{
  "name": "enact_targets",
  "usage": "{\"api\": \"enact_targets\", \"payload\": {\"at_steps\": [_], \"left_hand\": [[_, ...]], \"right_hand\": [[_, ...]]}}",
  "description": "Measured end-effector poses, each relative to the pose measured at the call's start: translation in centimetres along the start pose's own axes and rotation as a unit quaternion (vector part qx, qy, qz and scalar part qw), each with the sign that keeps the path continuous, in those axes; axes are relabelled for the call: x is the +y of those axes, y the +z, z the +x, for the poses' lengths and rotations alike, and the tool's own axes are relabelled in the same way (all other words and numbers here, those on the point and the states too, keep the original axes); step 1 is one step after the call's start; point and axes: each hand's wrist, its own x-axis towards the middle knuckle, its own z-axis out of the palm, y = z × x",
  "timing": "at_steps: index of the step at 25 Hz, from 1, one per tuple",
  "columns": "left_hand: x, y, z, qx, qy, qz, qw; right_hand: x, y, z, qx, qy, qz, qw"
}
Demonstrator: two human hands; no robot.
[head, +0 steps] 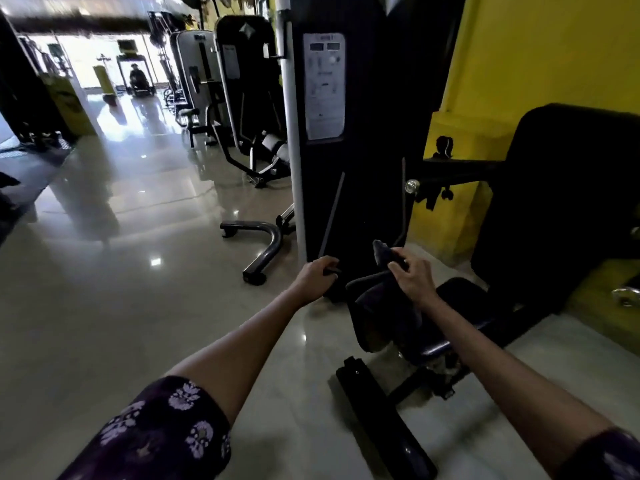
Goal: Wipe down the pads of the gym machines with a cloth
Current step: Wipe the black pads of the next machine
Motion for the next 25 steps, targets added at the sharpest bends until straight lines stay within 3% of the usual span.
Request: {"api": "enact_targets", "payload": {"at_steps": [9,20,25], "left_hand": [[1.2,-0.3,17.8,-0.136,0.113,0.028,0.984],[7.9,6.2,38.7,-0.196,0.255,-0.017,0.947],[14.8,11.1,45.4,-0.275,0.33,-0.072,0.9]], "right_hand": [[3.2,0.9,11.2,0.104,0.091,-0.015,0.99],[12.0,-2.9,22.9,0.247,0.107,-0.091,0.959],[15.2,-7.1,25.7,0.313,0.14,-0.131,0.93]]}}
